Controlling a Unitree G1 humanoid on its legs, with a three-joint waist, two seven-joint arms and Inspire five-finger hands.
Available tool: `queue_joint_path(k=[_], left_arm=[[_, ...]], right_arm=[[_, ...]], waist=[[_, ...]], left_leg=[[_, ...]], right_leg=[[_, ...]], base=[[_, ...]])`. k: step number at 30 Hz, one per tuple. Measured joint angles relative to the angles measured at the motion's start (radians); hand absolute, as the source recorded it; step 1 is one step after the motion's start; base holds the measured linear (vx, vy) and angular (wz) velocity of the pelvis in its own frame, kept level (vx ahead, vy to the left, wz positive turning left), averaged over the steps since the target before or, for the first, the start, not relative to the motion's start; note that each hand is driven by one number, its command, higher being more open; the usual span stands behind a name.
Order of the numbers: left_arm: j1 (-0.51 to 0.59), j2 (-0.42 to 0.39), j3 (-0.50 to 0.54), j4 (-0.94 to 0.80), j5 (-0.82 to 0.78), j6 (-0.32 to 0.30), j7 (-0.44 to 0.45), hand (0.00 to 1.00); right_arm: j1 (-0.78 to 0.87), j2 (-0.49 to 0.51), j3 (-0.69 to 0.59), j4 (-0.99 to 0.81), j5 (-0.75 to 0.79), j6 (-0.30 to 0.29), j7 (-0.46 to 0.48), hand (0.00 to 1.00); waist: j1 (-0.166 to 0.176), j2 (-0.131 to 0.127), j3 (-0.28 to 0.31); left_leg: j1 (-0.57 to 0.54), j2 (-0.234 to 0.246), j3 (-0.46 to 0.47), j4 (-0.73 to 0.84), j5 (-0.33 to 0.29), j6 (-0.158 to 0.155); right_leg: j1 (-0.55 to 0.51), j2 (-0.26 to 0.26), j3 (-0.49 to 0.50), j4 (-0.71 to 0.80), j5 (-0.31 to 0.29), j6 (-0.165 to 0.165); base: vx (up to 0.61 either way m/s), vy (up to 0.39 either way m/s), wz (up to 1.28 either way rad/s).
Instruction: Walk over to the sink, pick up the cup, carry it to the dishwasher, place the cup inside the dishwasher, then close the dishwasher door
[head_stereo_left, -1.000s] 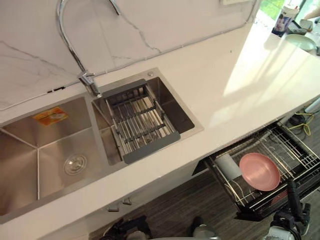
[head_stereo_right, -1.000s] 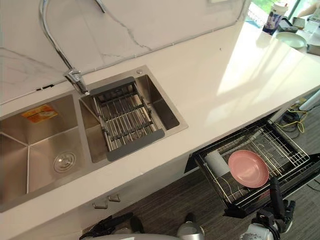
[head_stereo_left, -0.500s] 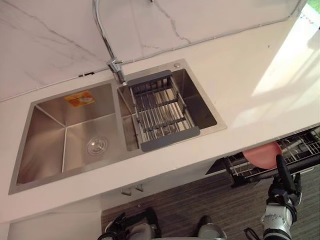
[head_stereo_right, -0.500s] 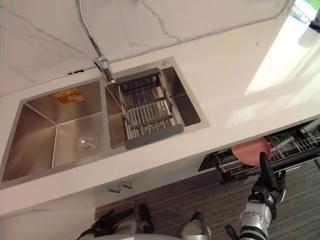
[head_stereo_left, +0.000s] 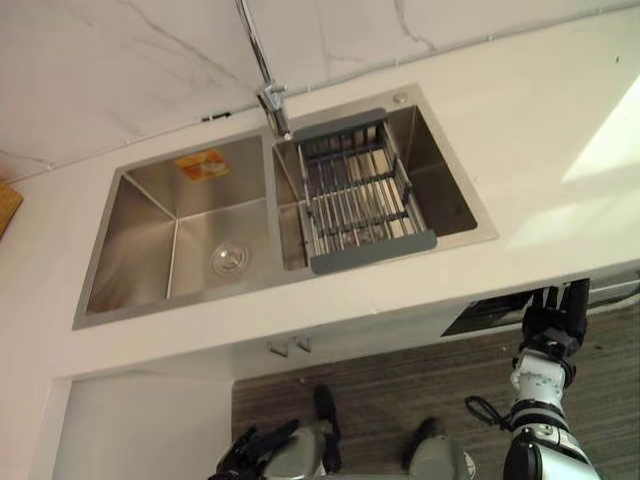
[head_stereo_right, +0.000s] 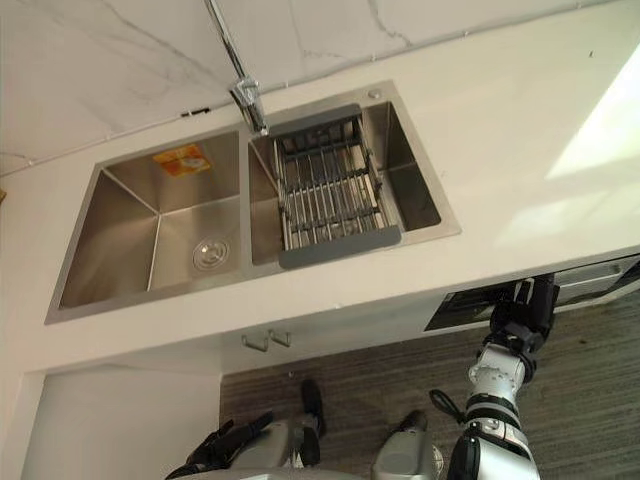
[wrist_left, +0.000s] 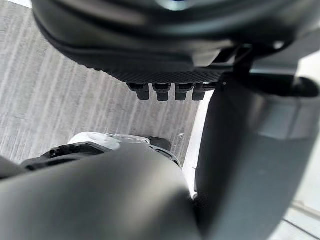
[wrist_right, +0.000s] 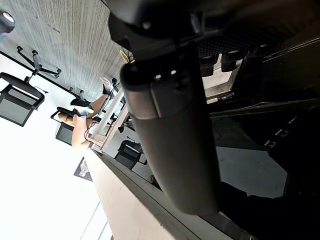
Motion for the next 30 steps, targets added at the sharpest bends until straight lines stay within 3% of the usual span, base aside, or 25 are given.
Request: queue_joint_path(k=[4, 7, 11, 15, 18, 19, 22, 24, 30], left_arm=[[0.004, -0.007, 0.001, 0.007, 0.007, -0.043, -0.002, 1.0], [0.007, -0.006, 0.0, 0.007, 0.042, -0.073, -0.002, 1.0], [0.003, -0.006, -0.008, 0.01, 0.059, -0.076, -0.002, 1.0], [-0.002, -0.007, -0.01, 0.011, 0.057, -0.068, -0.002, 1.0], [-0.011, 0.014, -0.002, 0.01, 0.047, -0.004, -0.002, 1.0], [-0.011, 0.025, -0.001, 0.011, 0.027, 0.032, -0.006, 1.0], [-0.012, 0.051, -0.002, 0.016, -0.005, 0.093, -0.035, 1.0], [-0.018, 0.062, -0.003, 0.03, -0.023, 0.112, -0.061, 1.0], [-0.018, 0.101, -0.055, 0.039, -0.101, 0.144, -0.056, 1.0]], right_arm=[[0.067, -0.009, 0.084, -0.023, -0.004, 0.004, 0.033, 1.0], [0.152, 0.01, 0.199, -0.028, -0.044, 0.062, 0.092, 1.0], [0.275, 0.095, 0.289, 0.018, -0.159, 0.104, 0.145, 1.0], [0.334, 0.138, 0.294, 0.086, -0.214, 0.109, 0.162, 1.0], [0.352, 0.159, 0.264, 0.104, -0.275, 0.1, 0.154, 1.0], [0.36, 0.167, 0.248, 0.104, -0.305, 0.093, 0.143, 1.0], [0.37, 0.17, 0.22, 0.105, -0.415, 0.087, 0.106, 1.0], [0.372, 0.172, 0.212, 0.108, -0.496, 0.091, 0.074, 1.0], [0.392, 0.173, 0.222, 0.179, -0.809, 0.204, -0.03, 1.0]], waist=[[0.0, 0.004, 0.005], [0.001, 0.003, 0.005], [-0.001, -0.003, 0.0], [-0.003, -0.015, -0.003], [-0.007, -0.046, -0.001], [-0.009, -0.071, -0.003], [-0.023, -0.108, -0.028], [-0.031, -0.122, -0.037], [-0.032, -0.16, -0.056]], left_leg=[[0.002, 0.018, 0.021, 0.008, -0.036, -0.017], [0.007, 0.039, 0.021, 0.024, -0.035, -0.017], [0.021, 0.047, 0.021, 0.038, 0.025, 0.006], [0.033, 0.03, 0.038, 0.021, 0.025, 0.007], [0.071, 0.031, 0.094, 0.015, 0.014, -0.008], [0.093, 0.036, 0.123, 0.013, 0.005, -0.02], [0.126, 0.049, 0.18, 0.009, -0.01, -0.041], [0.141, 0.056, 0.204, 0.003, -0.011, -0.043], [0.184, 0.064, 0.245, -0.001, -0.026, -0.062]], right_leg=[[-0.003, 0.015, -0.003, 0.006, -0.015, -0.023], [-0.003, 0.028, -0.004, 0.025, -0.043, -0.034], [0.0, 0.016, 0.001, 0.085, -0.099, -0.02], [0.002, -0.009, 0.01, 0.095, -0.104, -0.011], [0.025, -0.004, 0.035, 0.073, -0.1, -0.004], [0.038, 0.003, 0.052, 0.061, -0.098, -0.001], [0.054, 0.032, 0.094, 0.006, -0.073, 0.002], [0.065, 0.053, 0.115, -0.037, -0.05, 0.001], [0.122, 0.092, 0.14, -0.147, 0.012, 0.007]], base=[[-0.04, -0.088, -0.01], [0.02, -0.111, -0.08], [0.11, -0.086, -0.02], [0.17, -0.014, 0.02], [0.11, -0.014, -0.3], [0.04, -0.011, -0.35], [0.05, -0.005, -0.47], [0.03, 0.007, -0.44], [0.01, 0.011, -0.2]])
